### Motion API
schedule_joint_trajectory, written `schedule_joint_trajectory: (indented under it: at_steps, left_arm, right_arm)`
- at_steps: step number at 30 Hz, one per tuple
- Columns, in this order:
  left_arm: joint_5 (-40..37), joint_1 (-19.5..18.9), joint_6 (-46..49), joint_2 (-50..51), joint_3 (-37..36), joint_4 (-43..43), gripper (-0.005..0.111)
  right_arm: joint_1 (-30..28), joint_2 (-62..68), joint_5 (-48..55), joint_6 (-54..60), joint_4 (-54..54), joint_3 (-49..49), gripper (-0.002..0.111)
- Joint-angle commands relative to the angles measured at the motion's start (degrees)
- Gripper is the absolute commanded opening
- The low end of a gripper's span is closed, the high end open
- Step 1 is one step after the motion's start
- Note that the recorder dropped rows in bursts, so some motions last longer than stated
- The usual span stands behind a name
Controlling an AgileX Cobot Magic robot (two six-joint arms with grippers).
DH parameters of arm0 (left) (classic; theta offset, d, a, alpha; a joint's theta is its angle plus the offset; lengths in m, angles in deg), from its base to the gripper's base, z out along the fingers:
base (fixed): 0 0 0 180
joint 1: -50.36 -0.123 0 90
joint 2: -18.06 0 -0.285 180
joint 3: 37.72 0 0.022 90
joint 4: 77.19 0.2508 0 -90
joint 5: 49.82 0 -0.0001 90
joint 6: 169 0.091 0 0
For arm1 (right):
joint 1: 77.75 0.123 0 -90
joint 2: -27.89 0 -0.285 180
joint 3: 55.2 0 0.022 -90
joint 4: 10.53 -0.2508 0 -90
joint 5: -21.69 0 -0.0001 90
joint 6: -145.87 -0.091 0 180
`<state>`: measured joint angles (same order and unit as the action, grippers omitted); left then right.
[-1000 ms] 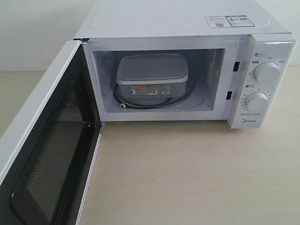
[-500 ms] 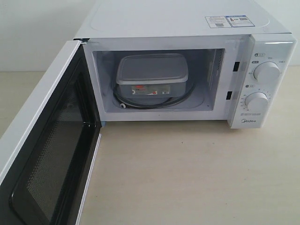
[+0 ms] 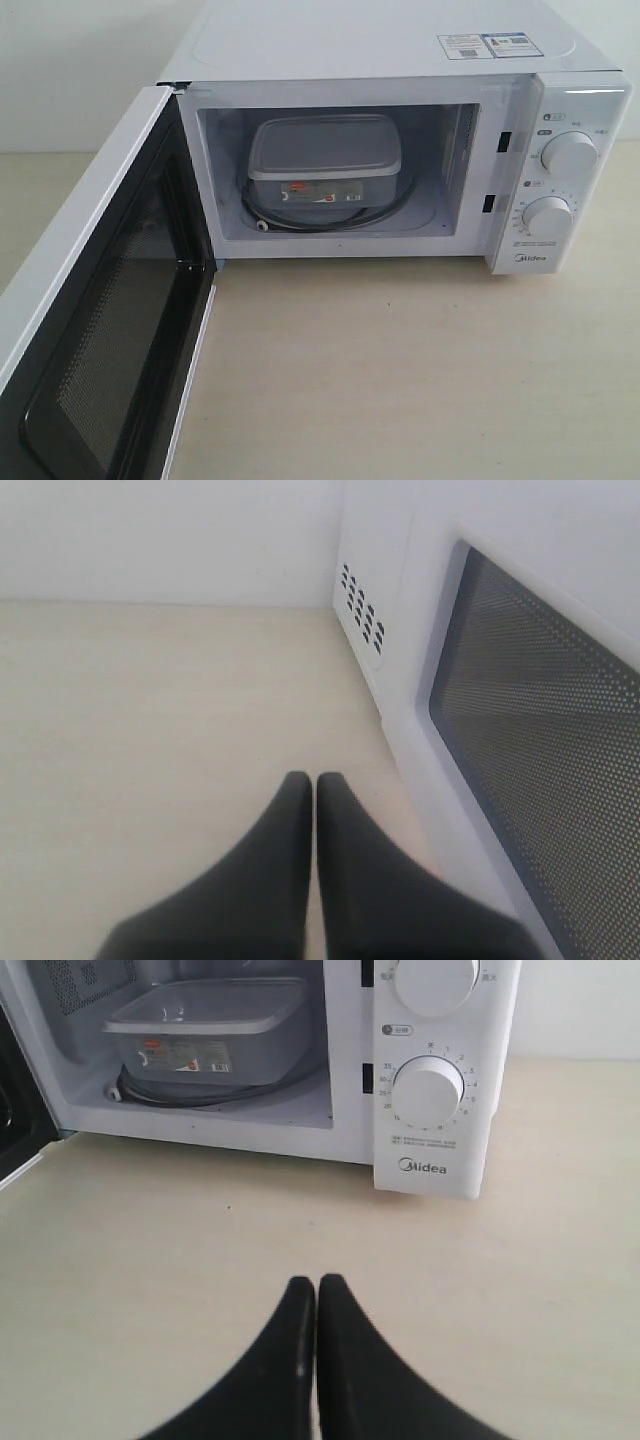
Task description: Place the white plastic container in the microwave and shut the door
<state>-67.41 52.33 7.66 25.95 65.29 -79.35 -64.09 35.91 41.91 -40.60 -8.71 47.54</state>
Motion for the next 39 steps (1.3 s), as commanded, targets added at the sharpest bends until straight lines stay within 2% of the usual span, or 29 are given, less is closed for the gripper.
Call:
schedule_joint_trajectory:
  at_steps: [1, 37, 39]
  left_arm:
    - [0.0, -0.2, -0.1, -0.1, -0.2, 0.0, 0.004]
    - [0.0, -0.1, -0.1, -0.1, -0.2, 0.0, 0.004]
    - [0.0, -0.1, -0.2, -0.1, 0.5, -2.4, 0.004]
  right_arm:
    - [-0.5, -0.2, -0.2, 0.3, 0.0, 0.0, 0.0]
    - [-0.5, -0.2, -0.2, 0.1, 0.0, 0.0, 0.0]
    - [-0.5, -0.2, -0.2, 0.1, 0.0, 0.0, 0.0]
